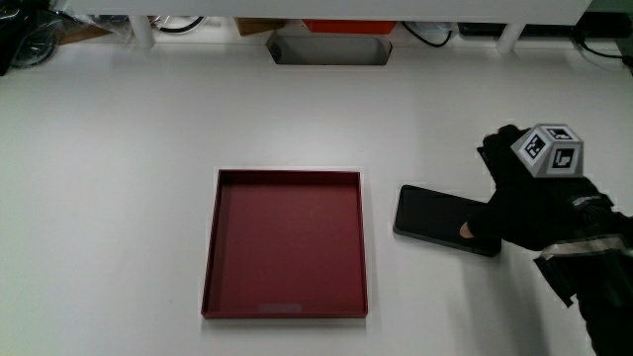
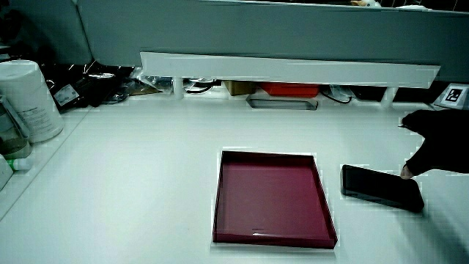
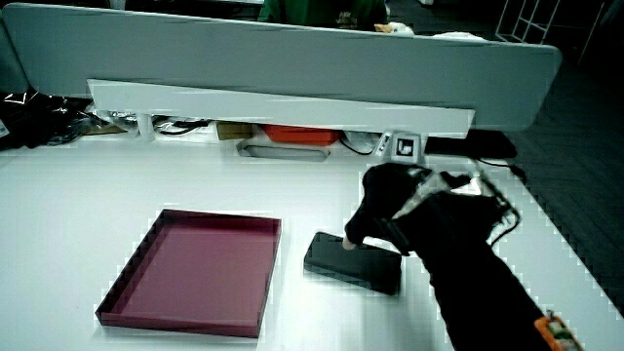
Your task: Pick battery from desk
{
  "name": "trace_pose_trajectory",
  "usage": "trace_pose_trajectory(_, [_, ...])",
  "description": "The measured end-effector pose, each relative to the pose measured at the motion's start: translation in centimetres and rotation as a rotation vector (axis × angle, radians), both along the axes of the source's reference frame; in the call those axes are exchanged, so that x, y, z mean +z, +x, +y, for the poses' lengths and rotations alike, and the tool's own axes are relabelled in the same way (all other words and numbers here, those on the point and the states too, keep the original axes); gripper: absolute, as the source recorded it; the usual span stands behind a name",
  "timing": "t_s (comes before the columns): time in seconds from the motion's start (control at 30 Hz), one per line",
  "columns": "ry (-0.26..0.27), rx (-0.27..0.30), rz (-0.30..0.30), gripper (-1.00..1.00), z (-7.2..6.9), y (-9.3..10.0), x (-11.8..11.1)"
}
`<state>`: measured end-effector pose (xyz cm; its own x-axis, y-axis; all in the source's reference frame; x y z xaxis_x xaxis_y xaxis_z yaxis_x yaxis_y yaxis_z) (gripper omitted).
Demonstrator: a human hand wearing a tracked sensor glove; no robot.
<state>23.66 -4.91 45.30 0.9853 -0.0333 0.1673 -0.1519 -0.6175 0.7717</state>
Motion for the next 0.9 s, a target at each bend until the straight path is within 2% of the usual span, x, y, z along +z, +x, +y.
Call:
trace_pose_trajectory(0.03, [-0.018,0.011,-0.020,0.00,0.2,-0.1,0.5])
trace_pose_trajectory(0.07, [-0.035,0.025,-0.011,0.00,0.3,0.1,1.5])
trace_pose_trajectory(0.23, [-0.101,0.079,-0.052,0.00,0.8,0.5,4.9])
trace_pose_trajectory(0.33, [-0.101,0.094,-0.071,0.00,1.0,0.4,5.9])
trace_pose_trajectory(0.37, [-0.091,0.100,-0.065,0.00,1.1,0.4,6.4])
trace_pose_trajectory(0.43, [-0.123,0.106,-0.076,0.00,1.3,0.2,7.7])
trace_pose_trajectory(0.57, [-0.160,0.137,-0.038,0.00,1.9,0.4,10.4])
trace_pose_trajectory(0.63, [-0.184,0.149,-0.041,0.00,2.3,0.3,11.3])
trace_pose_trajectory(0.7, [-0.159,0.142,-0.045,0.00,2.6,0.0,11.8])
trace_pose_trajectory(0.77, [-0.199,0.156,-0.052,0.00,2.9,-0.2,12.4])
trace_pose_trajectory(0.83, [-0.202,0.158,-0.065,0.00,3.0,-0.4,12.5])
trace_pose_trajectory(0.9, [-0.205,0.164,-0.051,0.00,3.0,-0.4,13.0])
